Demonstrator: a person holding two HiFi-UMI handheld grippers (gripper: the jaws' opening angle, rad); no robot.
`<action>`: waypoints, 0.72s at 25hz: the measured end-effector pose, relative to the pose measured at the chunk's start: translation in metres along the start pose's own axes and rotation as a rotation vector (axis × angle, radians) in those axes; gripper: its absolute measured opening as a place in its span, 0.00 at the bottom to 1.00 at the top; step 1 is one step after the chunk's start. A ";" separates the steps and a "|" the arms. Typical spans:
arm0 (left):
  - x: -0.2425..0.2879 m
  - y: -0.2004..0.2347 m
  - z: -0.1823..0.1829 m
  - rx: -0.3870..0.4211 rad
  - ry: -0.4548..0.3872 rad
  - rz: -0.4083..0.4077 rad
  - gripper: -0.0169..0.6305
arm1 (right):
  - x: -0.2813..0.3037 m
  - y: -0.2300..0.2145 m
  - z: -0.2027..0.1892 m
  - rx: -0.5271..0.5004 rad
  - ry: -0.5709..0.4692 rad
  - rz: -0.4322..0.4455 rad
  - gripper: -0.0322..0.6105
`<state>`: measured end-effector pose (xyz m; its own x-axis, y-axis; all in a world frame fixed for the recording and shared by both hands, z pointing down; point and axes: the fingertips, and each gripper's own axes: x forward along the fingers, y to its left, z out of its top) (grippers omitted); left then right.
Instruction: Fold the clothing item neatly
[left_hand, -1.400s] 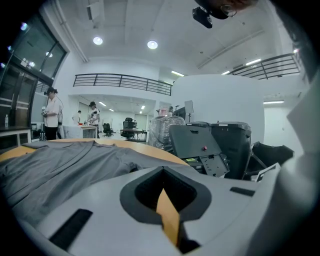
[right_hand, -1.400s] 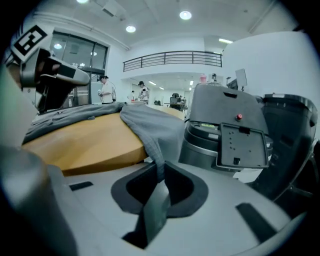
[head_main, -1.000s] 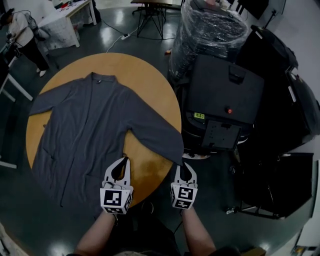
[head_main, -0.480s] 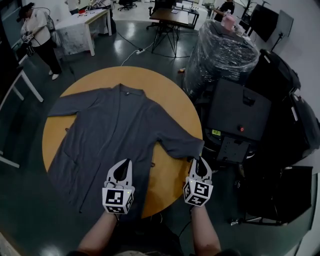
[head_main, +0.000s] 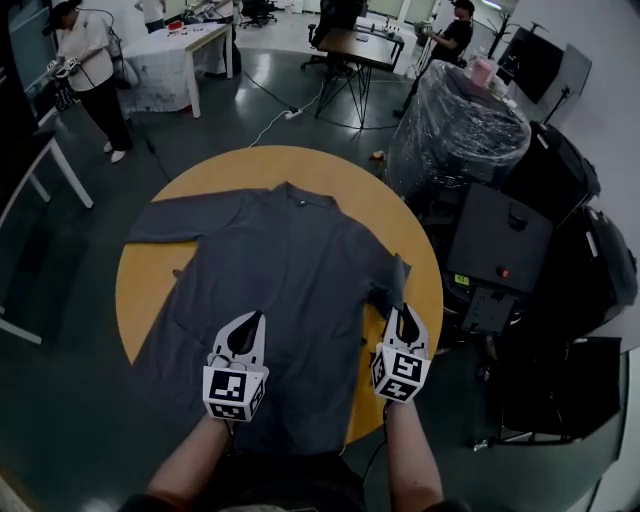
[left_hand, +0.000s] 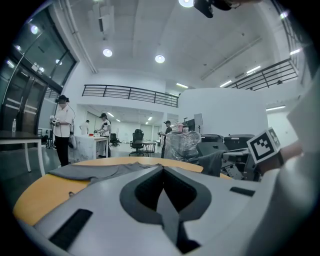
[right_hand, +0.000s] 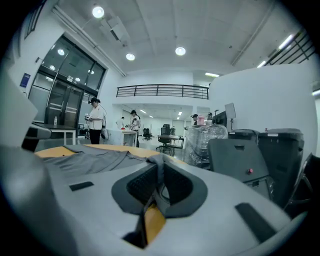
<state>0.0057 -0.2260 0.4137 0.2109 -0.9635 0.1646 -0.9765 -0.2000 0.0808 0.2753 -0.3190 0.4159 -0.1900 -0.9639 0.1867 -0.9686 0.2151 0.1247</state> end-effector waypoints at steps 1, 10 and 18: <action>0.000 0.007 0.001 0.002 -0.002 -0.004 0.04 | 0.002 0.007 0.000 -0.003 0.004 -0.002 0.08; 0.010 0.031 0.008 0.039 0.023 0.042 0.04 | 0.016 0.019 -0.015 0.075 0.046 0.016 0.08; 0.010 0.035 0.045 0.068 -0.007 0.098 0.04 | 0.039 -0.006 0.017 0.071 0.019 0.003 0.08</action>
<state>-0.0285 -0.2504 0.3742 0.1144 -0.9802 0.1618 -0.9932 -0.1162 -0.0020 0.2708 -0.3604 0.4058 -0.1901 -0.9600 0.2056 -0.9772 0.2052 0.0544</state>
